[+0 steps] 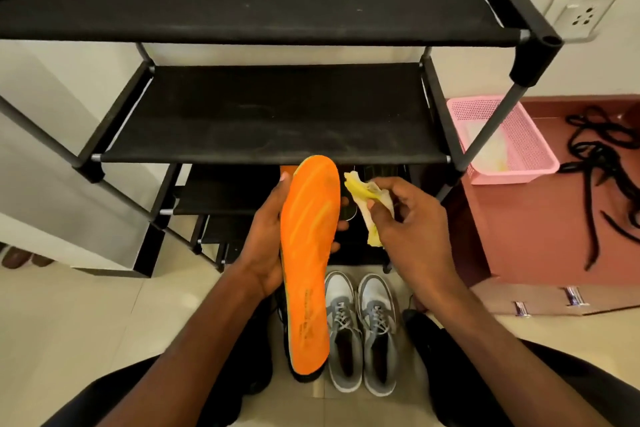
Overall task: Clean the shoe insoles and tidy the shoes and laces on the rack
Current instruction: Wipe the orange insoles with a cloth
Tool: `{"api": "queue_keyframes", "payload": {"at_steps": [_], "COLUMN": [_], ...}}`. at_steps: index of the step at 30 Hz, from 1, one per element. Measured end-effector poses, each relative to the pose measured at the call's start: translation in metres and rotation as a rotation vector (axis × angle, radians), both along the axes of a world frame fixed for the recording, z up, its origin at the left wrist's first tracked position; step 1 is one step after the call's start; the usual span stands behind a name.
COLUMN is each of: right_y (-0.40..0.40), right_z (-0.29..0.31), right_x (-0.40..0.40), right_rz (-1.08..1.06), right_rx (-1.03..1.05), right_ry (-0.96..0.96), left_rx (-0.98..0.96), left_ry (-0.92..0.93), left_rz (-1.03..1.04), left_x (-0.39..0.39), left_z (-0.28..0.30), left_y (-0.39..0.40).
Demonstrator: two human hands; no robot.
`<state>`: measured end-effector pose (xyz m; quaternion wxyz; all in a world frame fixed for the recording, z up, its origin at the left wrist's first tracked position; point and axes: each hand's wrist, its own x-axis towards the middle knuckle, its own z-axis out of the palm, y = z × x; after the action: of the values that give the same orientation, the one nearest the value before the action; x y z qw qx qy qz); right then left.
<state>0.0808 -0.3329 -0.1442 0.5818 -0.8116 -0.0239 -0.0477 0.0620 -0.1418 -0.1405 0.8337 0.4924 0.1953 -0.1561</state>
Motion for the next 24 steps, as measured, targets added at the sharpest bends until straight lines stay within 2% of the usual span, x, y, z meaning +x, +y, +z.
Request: {"api": "queue_keyframes", "payload": {"at_steps": [4,7,11,17,24], "right_y": [0.007,0.013,0.018,0.015,0.012], "right_z": [-0.006,-0.009,-0.01,-0.012,-0.011], "right_x": [-0.008,-0.013,-0.018,-0.016,-0.009], "right_rz": [0.002,0.066,0.095,0.061,0.028], "right_rx": [-0.174,-0.438,-0.585,-0.544,-0.259], "right_ry": [-0.241,-0.252,-0.293,-0.341,-0.271], "left_rx": [-0.025,-0.051,-0.051,-0.054,-0.058], "left_ry": [0.051,0.059,0.044,0.062,0.036], "left_rz": [-0.031,-0.075,-0.058,-0.088,-0.134], "left_x": [-0.003,-0.004,-0.001,-0.001,-0.001], "left_z": [0.002,-0.001,0.0,0.003,0.003], "left_y": [-0.016,-0.022,-0.014,-0.017,-0.029]}}
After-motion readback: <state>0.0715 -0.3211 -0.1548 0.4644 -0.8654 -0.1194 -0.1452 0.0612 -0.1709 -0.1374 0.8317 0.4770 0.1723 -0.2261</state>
